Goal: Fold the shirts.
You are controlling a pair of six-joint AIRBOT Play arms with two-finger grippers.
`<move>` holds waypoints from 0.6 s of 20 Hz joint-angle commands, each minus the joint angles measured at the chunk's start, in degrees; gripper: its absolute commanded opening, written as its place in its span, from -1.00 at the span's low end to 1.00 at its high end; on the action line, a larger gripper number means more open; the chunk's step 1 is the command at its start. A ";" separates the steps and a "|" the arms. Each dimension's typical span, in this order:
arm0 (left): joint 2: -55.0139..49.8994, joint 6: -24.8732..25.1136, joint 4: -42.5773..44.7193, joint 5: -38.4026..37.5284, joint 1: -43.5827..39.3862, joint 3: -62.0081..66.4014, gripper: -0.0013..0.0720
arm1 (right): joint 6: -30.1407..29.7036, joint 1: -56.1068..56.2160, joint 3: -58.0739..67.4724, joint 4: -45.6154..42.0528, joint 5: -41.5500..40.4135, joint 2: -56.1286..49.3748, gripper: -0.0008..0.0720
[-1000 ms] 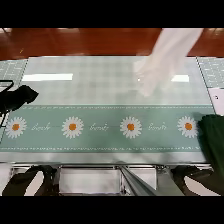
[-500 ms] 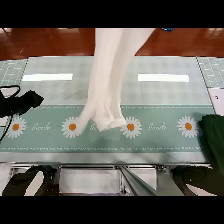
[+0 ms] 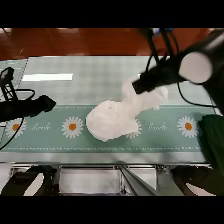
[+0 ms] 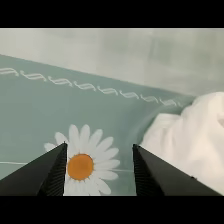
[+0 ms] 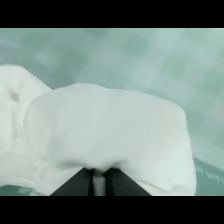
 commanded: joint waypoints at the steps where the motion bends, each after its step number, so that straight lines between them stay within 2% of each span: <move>1: -1.53 0.00 -0.02 -0.63 -5.95 -0.11 0.41 | 1.36 -7.39 -18.03 1.66 -2.32 0.63 -0.89; 2: -2.91 0.02 -0.02 -0.63 -7.63 -0.11 0.41 | 3.58 -9.22 -21.92 1.40 -4.79 0.63 -0.87; 3: -4.61 0.04 0.04 -0.39 -9.07 -0.11 0.41 | 5.68 -10.80 -24.55 0.61 -6.43 0.63 -0.52; 4: -6.93 0.04 0.68 1.11 -10.45 -0.09 0.41 | 5.88 -12.35 -25.86 -0.26 -7.37 0.63 0.10; 6: -10.86 2.54 3.74 2.05 -10.54 0.70 0.41 | 5.31 -17.20 -24.98 -5.64 -4.57 1.22 0.15; 8: -13.03 2.62 4.31 -3.28 -5.57 2.71 0.41 | 4.44 -25.62 -24.61 -12.63 -0.22 4.81 0.15; 9: -12.79 2.60 4.26 -4.66 -2.03 2.47 0.41 | 4.28 -31.47 -25.11 -12.83 -0.13 7.45 0.15; 10: -12.50 2.58 2.69 -5.51 1.05 1.31 0.41 | 4.63 -38.58 -26.69 -9.62 -2.14 10.67 0.14; 11: -12.35 2.91 -2.69 -5.64 3.78 -1.31 0.41 | 4.61 -45.09 -29.64 -2.84 -6.21 13.90 0.14; 12: -12.39 6.54 -10.56 -5.57 5.07 -4.68 0.41 | 1.99 -51.25 -34.45 7.15 -11.63 17.44 0.14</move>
